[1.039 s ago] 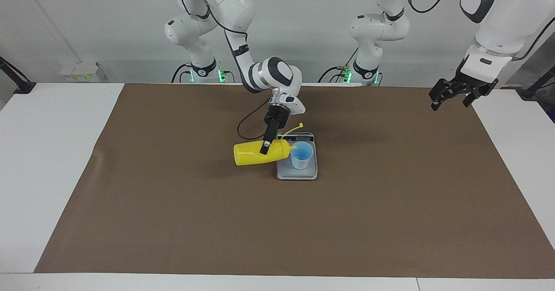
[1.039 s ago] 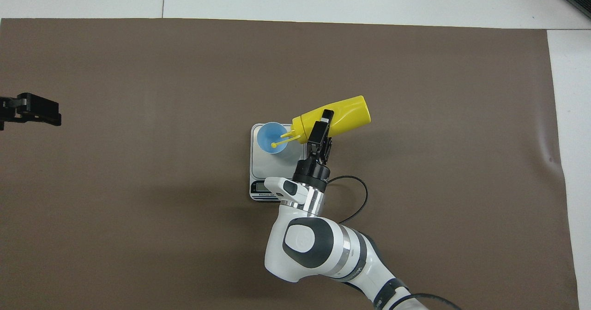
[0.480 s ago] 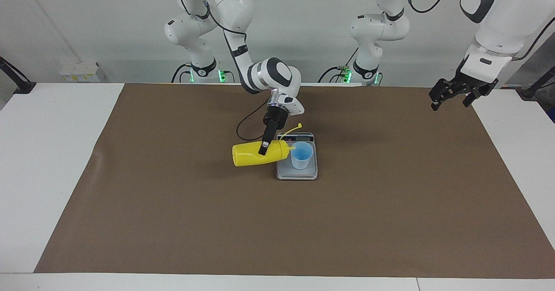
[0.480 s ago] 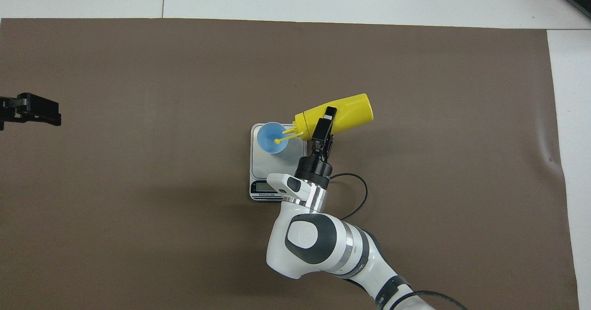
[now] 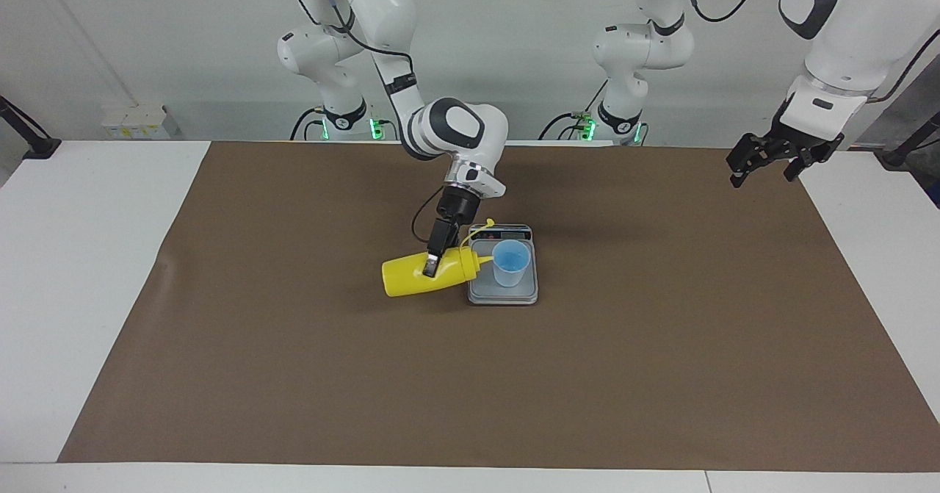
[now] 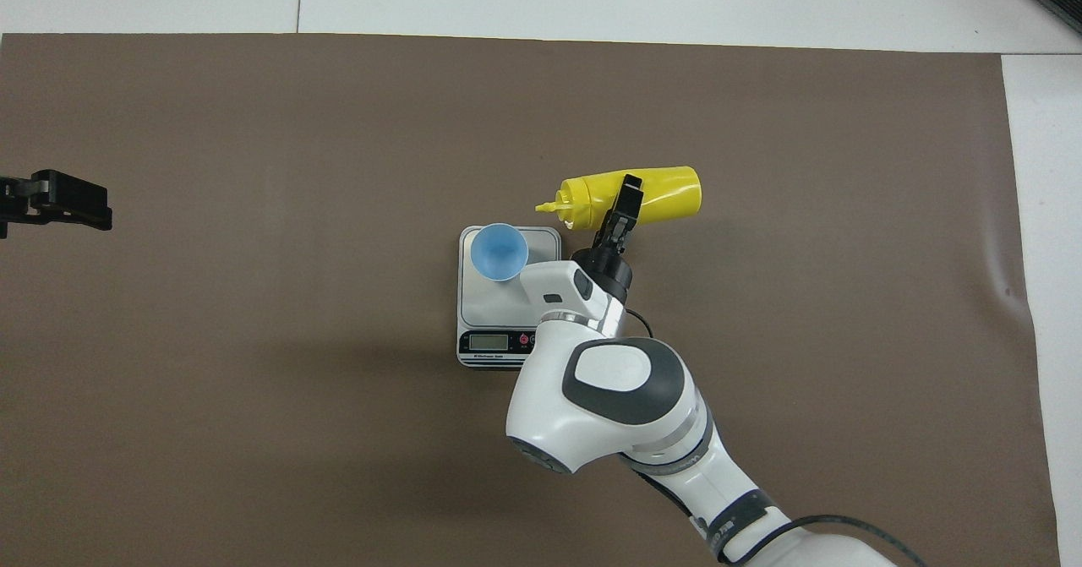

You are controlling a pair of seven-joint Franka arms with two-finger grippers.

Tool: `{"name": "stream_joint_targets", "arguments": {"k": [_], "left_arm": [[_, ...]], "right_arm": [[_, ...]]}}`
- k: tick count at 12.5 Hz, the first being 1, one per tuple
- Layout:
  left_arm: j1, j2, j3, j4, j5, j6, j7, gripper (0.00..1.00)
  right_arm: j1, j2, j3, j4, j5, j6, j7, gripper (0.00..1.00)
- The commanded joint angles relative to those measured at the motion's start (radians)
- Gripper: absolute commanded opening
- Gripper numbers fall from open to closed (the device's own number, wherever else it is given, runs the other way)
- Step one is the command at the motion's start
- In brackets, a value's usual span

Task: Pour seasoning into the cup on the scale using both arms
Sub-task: 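Turn the yellow bottle upright and carry it back with the right gripper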

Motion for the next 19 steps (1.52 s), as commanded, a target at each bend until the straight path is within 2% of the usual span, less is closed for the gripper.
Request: {"name": "stream_joint_targets", "arguments": {"k": [1, 6, 8, 10, 15, 19], "left_arm": [[0.012, -0.017, -0.006, -0.011, 0.0, -0.013, 0.005, 1.0], [0.012, -0.017, -0.006, -0.011, 0.0, -0.013, 0.005, 1.0], [0.012, -0.017, -0.006, -0.011, 0.0, -0.013, 0.005, 1.0], [0.012, -0.017, -0.006, -0.011, 0.0, -0.013, 0.005, 1.0], [0.012, -0.017, -0.006, -0.009, 0.0, -0.013, 0.005, 1.0], [0.012, -0.017, -0.006, -0.011, 0.0, -0.015, 0.005, 1.0]], "right_arm": [[-0.115, -0.102, 0.008, -0.022, 0.091, 0.157, -0.073, 0.16], [-0.355, -0.173, 0.008, -0.089, 0.144, 0.535, -0.064, 0.14], [-0.493, -0.175, 0.007, -0.102, 0.144, 0.749, -0.062, 0.12], [-0.607, -0.161, 0.007, -0.102, 0.144, 0.892, -0.059, 0.12], [-0.745, -0.116, 0.005, -0.1, 0.132, 1.066, 0.054, 0.15], [-0.758, -0.102, 0.007, -0.085, 0.13, 1.071, 0.094, 0.15]]}}
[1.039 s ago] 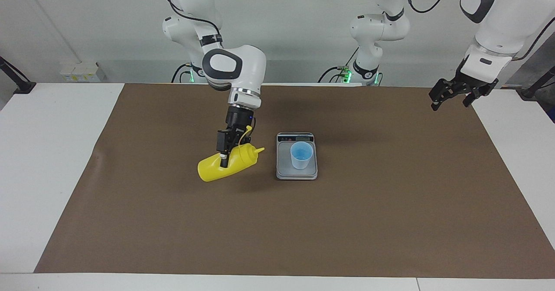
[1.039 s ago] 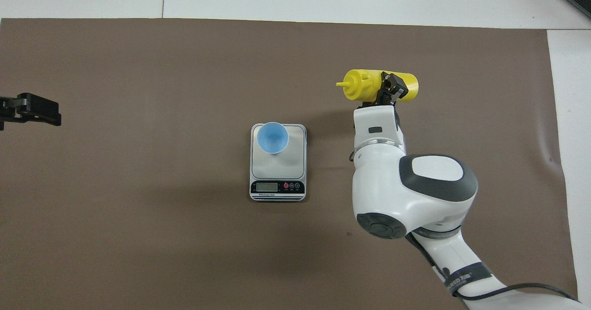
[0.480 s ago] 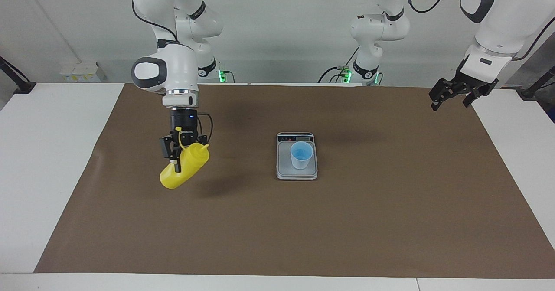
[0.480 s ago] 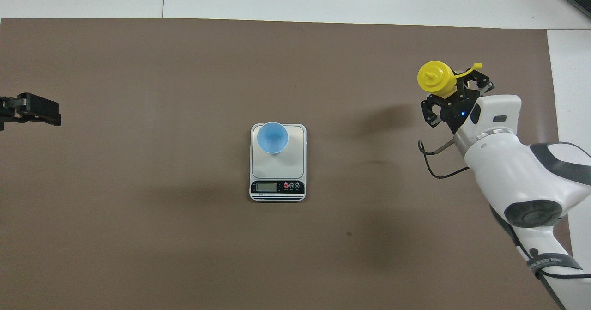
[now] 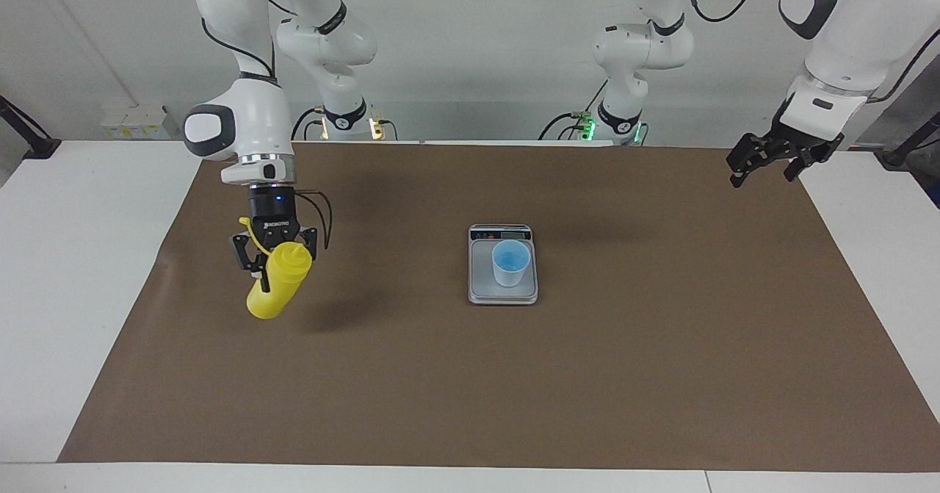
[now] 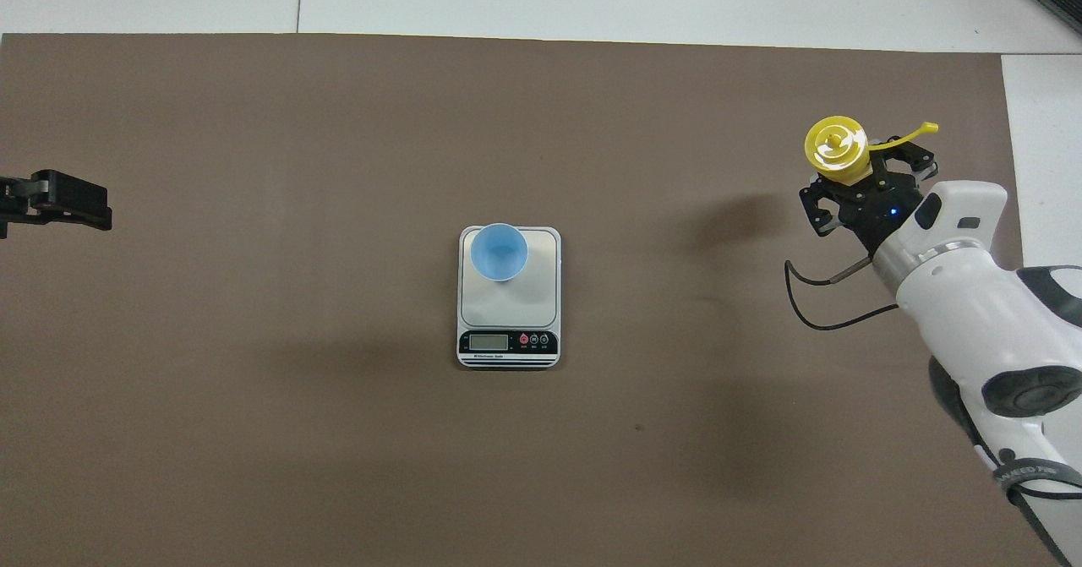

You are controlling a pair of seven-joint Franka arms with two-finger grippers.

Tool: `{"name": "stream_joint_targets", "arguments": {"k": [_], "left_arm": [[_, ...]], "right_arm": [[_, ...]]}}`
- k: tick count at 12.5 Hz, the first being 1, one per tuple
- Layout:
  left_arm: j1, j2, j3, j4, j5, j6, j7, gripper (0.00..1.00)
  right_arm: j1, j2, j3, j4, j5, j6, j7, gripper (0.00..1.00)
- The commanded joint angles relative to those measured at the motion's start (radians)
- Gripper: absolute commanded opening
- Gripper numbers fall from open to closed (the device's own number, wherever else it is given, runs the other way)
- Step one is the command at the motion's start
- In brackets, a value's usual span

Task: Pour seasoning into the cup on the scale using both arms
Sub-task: 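Hold the yellow bottle upright with the right gripper near its start spot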

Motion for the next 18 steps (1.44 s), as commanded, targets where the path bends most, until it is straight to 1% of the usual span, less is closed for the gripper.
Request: {"name": "stream_joint_targets", "arguments": {"k": [1, 5, 6, 7, 9, 12, 14, 18], "left_arm": [[0.012, -0.017, -0.006, -0.011, 0.0, -0.013, 0.005, 1.0], [0.012, -0.017, -0.006, -0.011, 0.0, -0.015, 0.005, 1.0], [0.012, -0.017, -0.006, -0.011, 0.0, -0.015, 0.005, 1.0], [0.012, -0.017, -0.006, -0.011, 0.0, -0.013, 0.005, 1.0], [0.012, -0.017, -0.006, -0.011, 0.0, -0.015, 0.005, 1.0], [0.012, -0.017, -0.006, -0.011, 0.0, -0.013, 0.005, 1.0], [0.012, -0.017, -0.006, -0.011, 0.0, -0.013, 0.005, 1.0], [0.012, -0.017, -0.006, -0.009, 0.0, -0.013, 0.005, 1.0]], "right_arm": [[-0.012, 0.004, 0.014, 0.013, 0.013, 0.021, 0.035, 0.15], [-0.008, 0.012, 0.014, 0.02, 0.027, 0.021, 0.046, 0.14], [0.004, 0.012, 0.015, 0.019, 0.077, 0.013, 0.028, 0.14], [0.027, 0.013, 0.015, 0.013, 0.202, -0.005, -0.042, 0.14], [0.055, 0.012, 0.02, 0.002, 0.43, -0.059, -0.274, 0.14], [0.09, 0.007, 0.035, -0.003, 0.73, -0.132, -0.544, 0.14], [0.089, -0.001, 0.054, -0.01, 0.908, -0.183, -0.697, 0.14], [0.089, -0.016, 0.063, -0.019, 1.161, -0.24, -0.931, 0.14]]}}
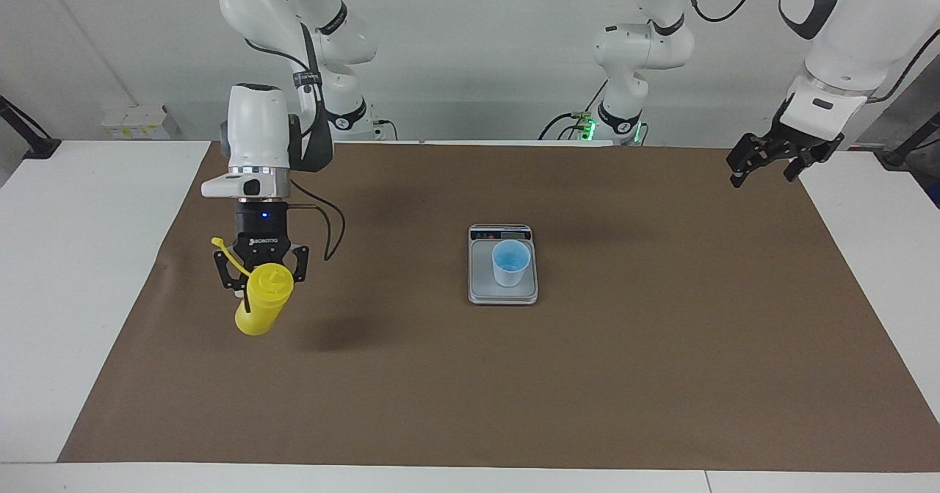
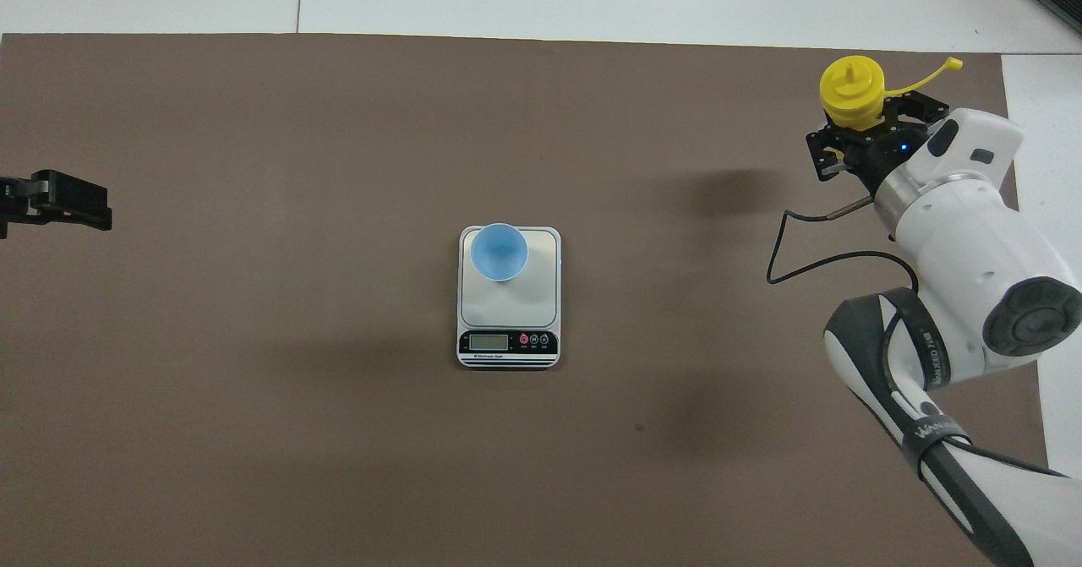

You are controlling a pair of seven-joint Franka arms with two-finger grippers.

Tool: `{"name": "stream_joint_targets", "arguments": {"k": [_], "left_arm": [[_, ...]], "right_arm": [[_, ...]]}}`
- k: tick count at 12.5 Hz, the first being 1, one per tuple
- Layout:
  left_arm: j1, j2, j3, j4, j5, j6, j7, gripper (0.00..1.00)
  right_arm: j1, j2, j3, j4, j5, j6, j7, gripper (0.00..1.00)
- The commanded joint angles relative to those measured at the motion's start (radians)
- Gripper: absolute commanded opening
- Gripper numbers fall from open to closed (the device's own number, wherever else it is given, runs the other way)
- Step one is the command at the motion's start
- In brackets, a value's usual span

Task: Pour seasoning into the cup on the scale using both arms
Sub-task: 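Hold the yellow bottle upright with the right gripper near its start spot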

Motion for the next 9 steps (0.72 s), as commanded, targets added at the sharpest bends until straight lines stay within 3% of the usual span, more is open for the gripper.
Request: {"name": "stream_joint_targets", "arguments": {"k": [1, 9], "left_arm": [[0.012, -0.017, -0.006, -0.011, 0.0, -0.013, 0.005, 1.0], [0.012, -0.017, -0.006, -0.011, 0.0, -0.013, 0.005, 1.0]], "right_arm": [[-0.007, -0.032, 0.025, -0.016, 0.19, -0.034, -0.182, 0.14], [-0.008, -0.064, 0.031, -0.012, 0.568, -0.213, -0.427, 0.14]]}}
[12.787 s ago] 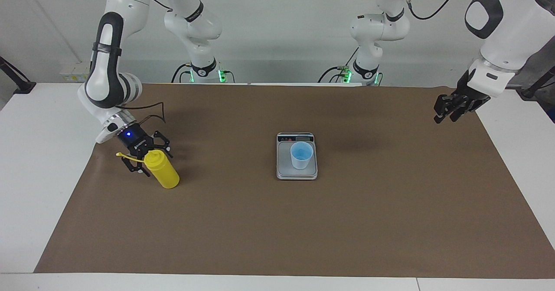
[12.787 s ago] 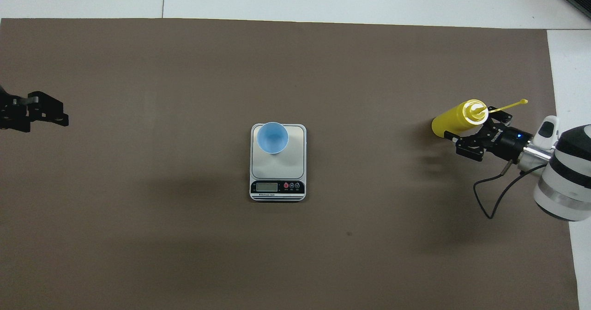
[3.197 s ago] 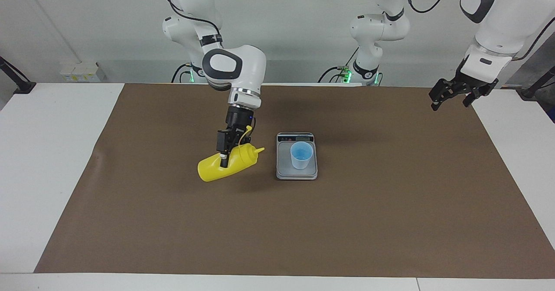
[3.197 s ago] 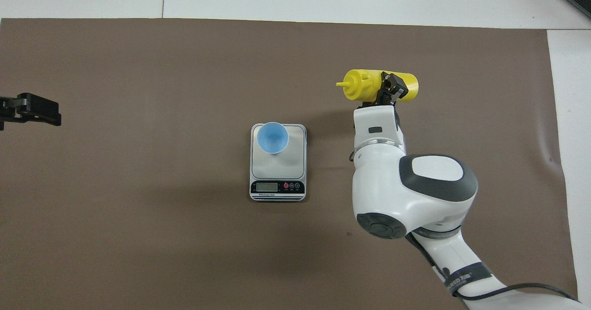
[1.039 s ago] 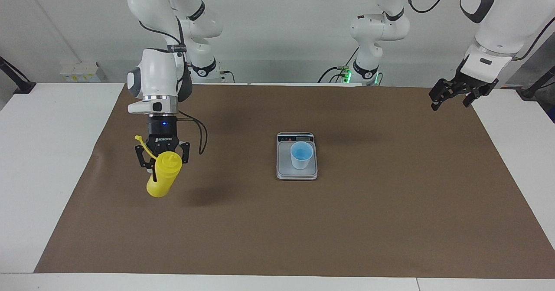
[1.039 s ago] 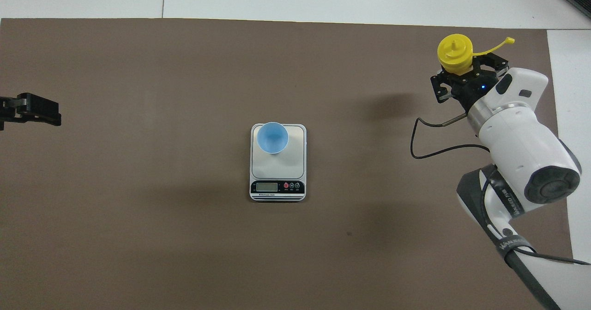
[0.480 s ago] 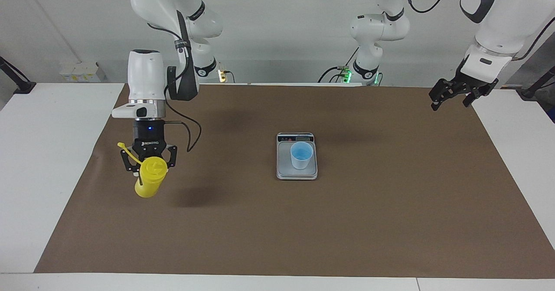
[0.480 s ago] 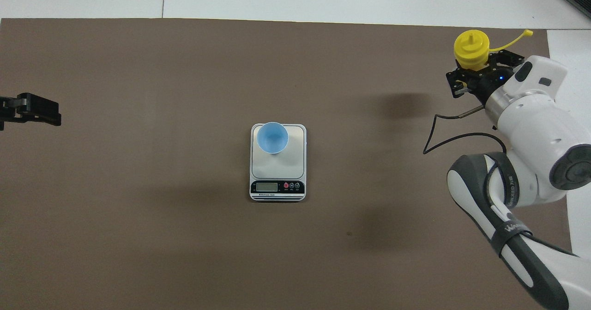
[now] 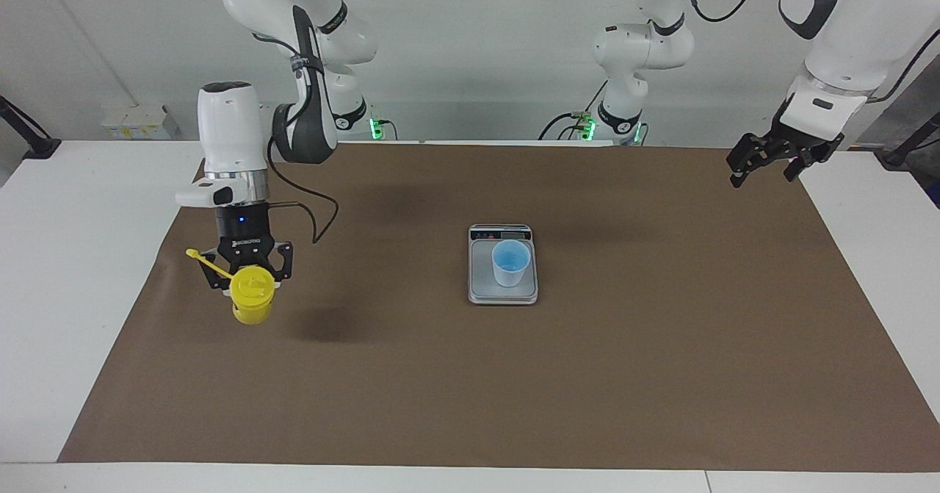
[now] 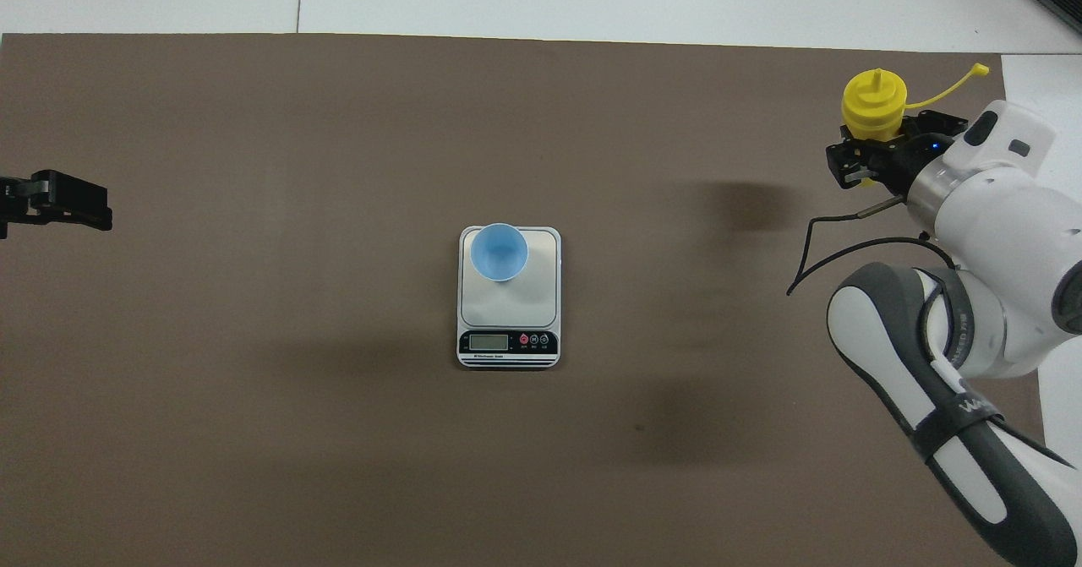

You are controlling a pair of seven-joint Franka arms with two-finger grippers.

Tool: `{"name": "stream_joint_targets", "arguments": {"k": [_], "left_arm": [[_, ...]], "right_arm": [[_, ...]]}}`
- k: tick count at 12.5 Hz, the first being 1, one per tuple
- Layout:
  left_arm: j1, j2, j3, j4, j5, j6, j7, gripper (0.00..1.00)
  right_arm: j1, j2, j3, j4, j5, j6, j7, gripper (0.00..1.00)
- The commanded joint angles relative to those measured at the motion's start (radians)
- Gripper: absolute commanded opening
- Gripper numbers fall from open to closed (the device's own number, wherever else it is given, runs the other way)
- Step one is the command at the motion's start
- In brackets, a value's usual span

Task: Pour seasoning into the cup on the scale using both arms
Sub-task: 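Hold the yellow bottle upright with the right gripper near its start spot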

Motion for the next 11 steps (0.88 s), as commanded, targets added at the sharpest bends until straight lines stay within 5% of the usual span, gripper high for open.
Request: {"name": "stream_joint_targets", "arguments": {"k": [1, 3, 6, 11], "left_arm": [[0.012, -0.017, -0.006, -0.011, 0.0, -0.014, 0.005, 1.0], [0.012, -0.017, -0.006, -0.011, 0.0, -0.013, 0.005, 1.0], [0.012, -0.017, -0.006, -0.011, 0.0, -0.013, 0.005, 1.0], [0.012, -0.017, -0.006, -0.011, 0.0, -0.013, 0.005, 1.0]], "right_arm": [[-0.008, -0.036, 0.011, -0.01, 0.128, -0.044, -0.131, 0.14], [-0.013, -0.045, 0.011, -0.002, 0.282, -0.092, -0.294, 0.14], [-0.008, -0.059, 0.01, -0.013, 0.322, -0.094, -0.32, 0.14], [-0.005, -0.073, 0.008, -0.037, 0.67, -0.094, -0.665, 0.14]]}}
